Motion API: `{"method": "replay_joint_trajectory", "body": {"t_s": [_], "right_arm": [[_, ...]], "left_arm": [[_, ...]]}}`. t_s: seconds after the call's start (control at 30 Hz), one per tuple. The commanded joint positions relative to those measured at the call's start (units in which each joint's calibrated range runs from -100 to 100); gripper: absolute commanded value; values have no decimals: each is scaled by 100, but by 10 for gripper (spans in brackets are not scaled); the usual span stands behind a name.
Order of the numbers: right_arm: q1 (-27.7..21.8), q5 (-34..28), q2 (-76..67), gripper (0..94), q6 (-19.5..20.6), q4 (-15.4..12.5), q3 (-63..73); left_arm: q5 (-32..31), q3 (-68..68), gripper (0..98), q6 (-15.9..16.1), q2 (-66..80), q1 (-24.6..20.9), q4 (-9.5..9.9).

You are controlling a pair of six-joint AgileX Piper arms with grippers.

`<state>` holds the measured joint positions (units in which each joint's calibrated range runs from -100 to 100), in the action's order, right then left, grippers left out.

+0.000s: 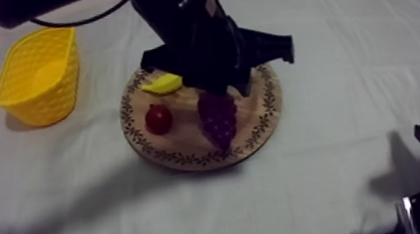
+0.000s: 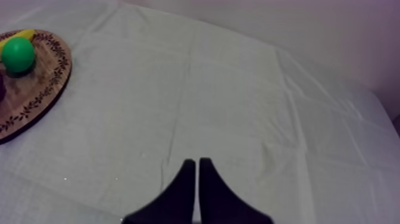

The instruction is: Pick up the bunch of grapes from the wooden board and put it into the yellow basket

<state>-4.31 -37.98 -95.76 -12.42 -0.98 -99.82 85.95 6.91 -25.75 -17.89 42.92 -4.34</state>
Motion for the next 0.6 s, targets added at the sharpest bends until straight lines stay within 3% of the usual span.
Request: {"method": "replay_joint_trajectory", "body": {"t_s": [0.0,0.27,0.57], "right_arm": [[2,0,0,3,-1,3,4],[2,0,0,3,-1,3,4],[2,0,0,3,-1,3,4]], "left_arm": [[5,-5,428,16,-93,-16,-9],[5,7,672,70,-446,-105,-17],[5,103,844,142,-799,-238,-33]]}}
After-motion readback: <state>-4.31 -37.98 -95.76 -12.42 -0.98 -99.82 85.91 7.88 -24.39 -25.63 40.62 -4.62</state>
